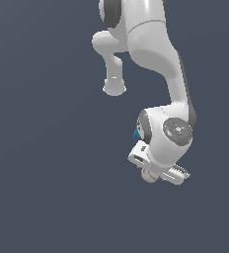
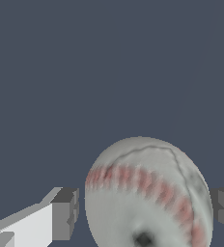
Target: Pick up a designated object from a clutter of objects.
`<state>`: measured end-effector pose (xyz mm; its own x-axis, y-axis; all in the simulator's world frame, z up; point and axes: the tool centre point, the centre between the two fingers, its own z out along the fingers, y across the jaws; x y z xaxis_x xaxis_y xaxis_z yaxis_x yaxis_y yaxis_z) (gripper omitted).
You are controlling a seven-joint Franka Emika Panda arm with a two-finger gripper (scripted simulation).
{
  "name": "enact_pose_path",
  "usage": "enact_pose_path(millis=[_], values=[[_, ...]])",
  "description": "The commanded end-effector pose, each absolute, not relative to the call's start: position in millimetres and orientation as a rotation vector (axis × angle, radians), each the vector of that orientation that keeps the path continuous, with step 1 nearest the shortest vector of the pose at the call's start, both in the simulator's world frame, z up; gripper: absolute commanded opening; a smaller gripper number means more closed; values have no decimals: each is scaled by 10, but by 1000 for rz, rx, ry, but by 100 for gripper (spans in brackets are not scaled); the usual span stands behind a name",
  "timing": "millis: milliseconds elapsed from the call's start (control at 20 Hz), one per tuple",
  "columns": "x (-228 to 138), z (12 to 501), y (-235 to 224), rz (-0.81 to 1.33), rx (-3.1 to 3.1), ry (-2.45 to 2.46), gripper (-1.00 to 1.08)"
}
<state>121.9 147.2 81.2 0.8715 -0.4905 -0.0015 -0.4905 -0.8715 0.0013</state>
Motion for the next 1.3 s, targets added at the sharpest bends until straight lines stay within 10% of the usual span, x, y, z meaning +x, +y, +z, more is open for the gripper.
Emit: enact_pose_path(millis=[0, 100, 150, 1250], values=[[1230, 786, 1475, 0, 3039, -797, 100], [1236, 793, 1476, 0, 3039, -797, 100], [1236, 793, 1476, 0, 3039, -797, -100], [1097, 1050, 1294, -2, 3039, -796, -100]])
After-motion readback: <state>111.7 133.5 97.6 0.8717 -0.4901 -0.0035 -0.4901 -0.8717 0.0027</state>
